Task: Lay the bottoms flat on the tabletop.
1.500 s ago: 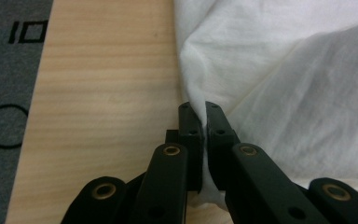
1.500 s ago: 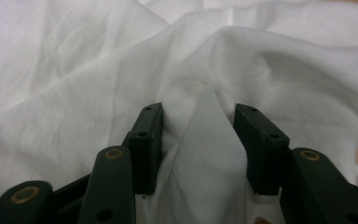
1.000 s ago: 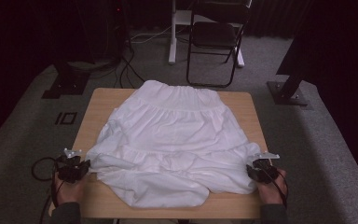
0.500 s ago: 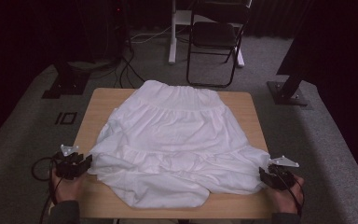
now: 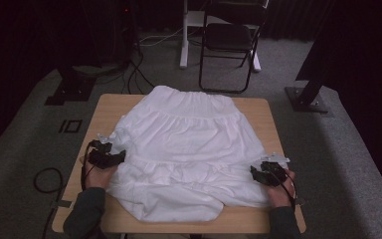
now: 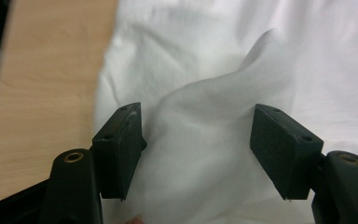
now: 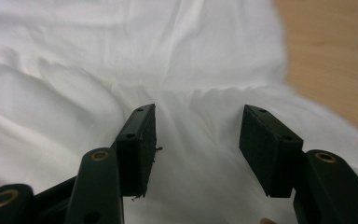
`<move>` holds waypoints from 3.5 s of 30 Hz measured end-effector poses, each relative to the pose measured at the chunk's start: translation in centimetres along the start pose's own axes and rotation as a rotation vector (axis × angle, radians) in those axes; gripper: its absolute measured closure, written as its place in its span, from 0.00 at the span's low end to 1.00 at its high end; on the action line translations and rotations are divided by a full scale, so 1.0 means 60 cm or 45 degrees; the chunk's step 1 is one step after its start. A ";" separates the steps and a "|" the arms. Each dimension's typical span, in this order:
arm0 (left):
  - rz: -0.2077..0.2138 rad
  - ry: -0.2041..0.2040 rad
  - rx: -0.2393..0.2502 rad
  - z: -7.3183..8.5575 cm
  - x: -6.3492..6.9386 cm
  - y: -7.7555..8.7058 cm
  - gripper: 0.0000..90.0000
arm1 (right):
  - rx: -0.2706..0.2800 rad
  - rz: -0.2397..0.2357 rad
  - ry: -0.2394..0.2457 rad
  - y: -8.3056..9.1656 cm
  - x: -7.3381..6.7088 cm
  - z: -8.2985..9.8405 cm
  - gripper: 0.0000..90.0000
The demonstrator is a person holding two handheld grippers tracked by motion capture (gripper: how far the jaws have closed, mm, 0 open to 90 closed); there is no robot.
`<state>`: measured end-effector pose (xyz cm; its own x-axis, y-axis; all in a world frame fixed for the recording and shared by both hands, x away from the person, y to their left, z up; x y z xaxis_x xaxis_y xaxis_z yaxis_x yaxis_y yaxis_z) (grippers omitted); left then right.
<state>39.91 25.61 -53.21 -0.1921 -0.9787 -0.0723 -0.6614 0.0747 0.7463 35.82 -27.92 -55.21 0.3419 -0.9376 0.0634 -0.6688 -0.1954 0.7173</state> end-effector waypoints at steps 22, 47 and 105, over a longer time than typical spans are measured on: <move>-0.331 0.303 -0.025 0.135 -0.162 0.081 0.95 | -0.056 -0.018 -0.030 -0.016 0.009 0.019 0.50; 0.084 -0.047 -0.060 0.092 0.047 0.037 0.62 | -0.071 -0.011 -0.059 -0.008 0.013 0.027 0.50; -0.005 -0.005 0.124 0.037 -0.030 0.056 0.59 | 0.017 0.058 -0.042 0.041 0.033 0.042 0.75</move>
<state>36.41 28.03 -52.07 -0.1918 -0.9783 -0.0781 -0.7297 0.0890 0.6780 33.19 -30.98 -55.05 0.2889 -0.9546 0.0725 -0.6918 -0.1558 0.7051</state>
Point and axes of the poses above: each handheld gripper's, and its own axes: y roughly backward along the jaws, z roughly out of its underside, x roughly to its right, the point moved 4 cm from there along -y, roughly forward along the jaws, and after that the axes turned 2 degrees about -z, right-handed, at the moved point
